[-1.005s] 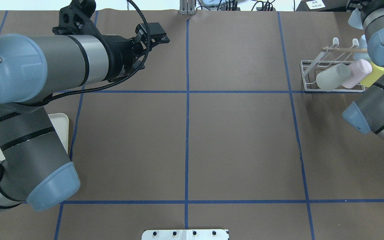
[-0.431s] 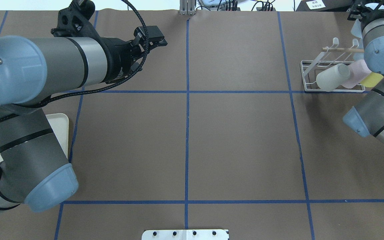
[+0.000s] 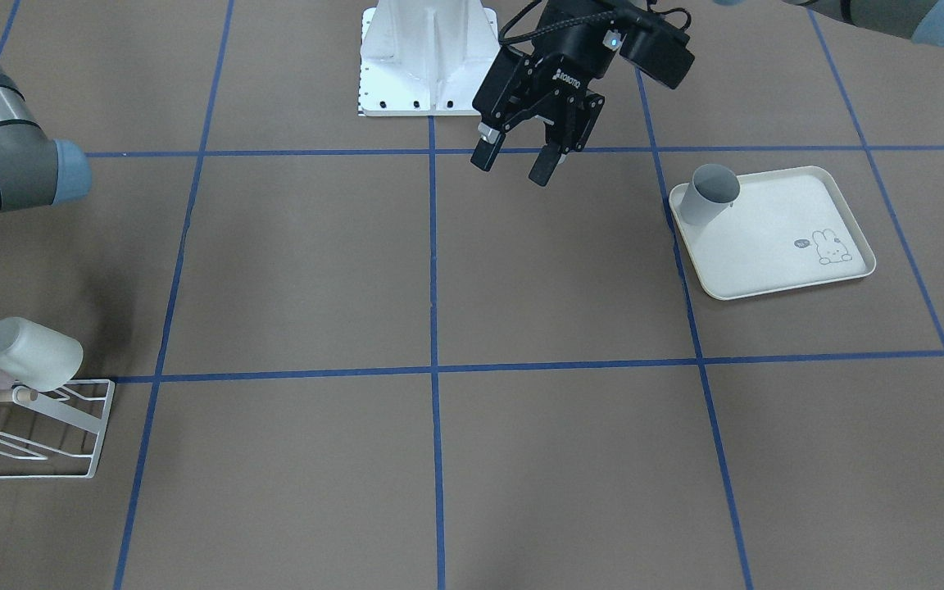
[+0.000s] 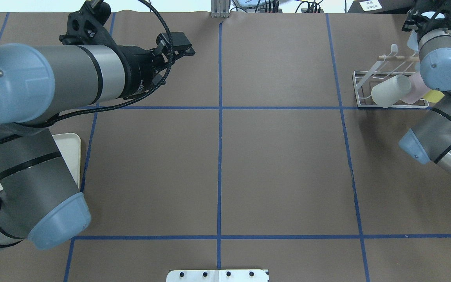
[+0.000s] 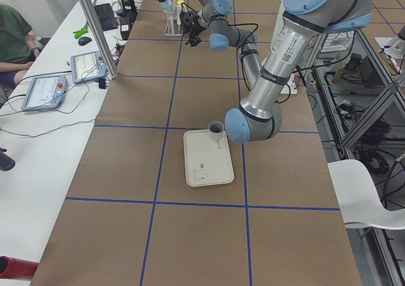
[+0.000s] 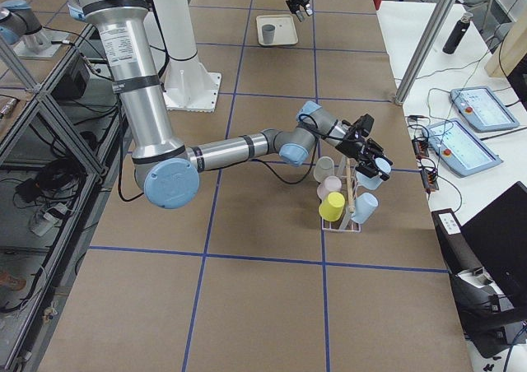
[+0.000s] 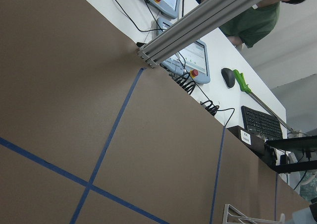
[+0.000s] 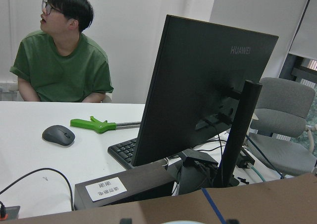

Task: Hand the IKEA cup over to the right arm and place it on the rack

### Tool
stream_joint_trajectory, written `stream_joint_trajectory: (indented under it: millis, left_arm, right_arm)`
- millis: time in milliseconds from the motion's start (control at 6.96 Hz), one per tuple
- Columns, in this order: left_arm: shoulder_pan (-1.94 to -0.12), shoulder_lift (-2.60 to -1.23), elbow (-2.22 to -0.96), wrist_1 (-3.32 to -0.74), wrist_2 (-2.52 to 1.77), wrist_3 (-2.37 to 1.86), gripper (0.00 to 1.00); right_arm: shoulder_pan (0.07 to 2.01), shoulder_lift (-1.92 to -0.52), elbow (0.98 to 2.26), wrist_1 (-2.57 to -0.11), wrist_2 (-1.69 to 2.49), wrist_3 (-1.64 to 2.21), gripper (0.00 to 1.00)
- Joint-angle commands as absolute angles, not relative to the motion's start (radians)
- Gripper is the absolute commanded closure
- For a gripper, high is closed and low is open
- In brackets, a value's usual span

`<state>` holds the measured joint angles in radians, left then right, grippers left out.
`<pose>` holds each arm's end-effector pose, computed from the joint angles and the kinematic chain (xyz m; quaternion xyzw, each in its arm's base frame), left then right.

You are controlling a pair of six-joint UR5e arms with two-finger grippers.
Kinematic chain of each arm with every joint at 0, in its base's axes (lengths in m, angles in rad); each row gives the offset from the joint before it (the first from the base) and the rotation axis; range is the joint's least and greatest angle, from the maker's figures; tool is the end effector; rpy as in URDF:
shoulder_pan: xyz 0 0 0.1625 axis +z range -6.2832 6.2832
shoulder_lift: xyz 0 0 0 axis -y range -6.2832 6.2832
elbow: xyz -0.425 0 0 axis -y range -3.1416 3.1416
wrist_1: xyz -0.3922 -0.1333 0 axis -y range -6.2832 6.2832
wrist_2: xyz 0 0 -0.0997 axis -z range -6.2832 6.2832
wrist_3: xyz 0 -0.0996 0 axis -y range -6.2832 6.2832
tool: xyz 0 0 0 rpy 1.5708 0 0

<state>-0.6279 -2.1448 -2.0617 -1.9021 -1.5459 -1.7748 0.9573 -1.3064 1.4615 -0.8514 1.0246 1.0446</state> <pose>0.3542 -0.4249 0.0954 0.1445 0.6263 -0.3168 0.6975 -0.2101 -0.6198 0.4902 0.4556 -0.1356 0.2982 0.8277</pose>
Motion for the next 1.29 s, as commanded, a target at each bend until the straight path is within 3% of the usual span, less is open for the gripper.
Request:
stream_joint_trajectory:
  millis: [0, 1149]
  left_arm:
    - [-0.627, -2.140, -2.062, -1.904, -1.546, -1.775, 0.00]
    - [-0.624, -2.140, -2.071, -1.905, -1.548, -1.782, 0.00]
  right_arm:
    - [0.945, -1.307, 1.437, -0.851, 1.025, 1.045, 1.00]
    - [0.928, -1.292, 1.431, -0.827, 1.025, 1.038, 1.00]
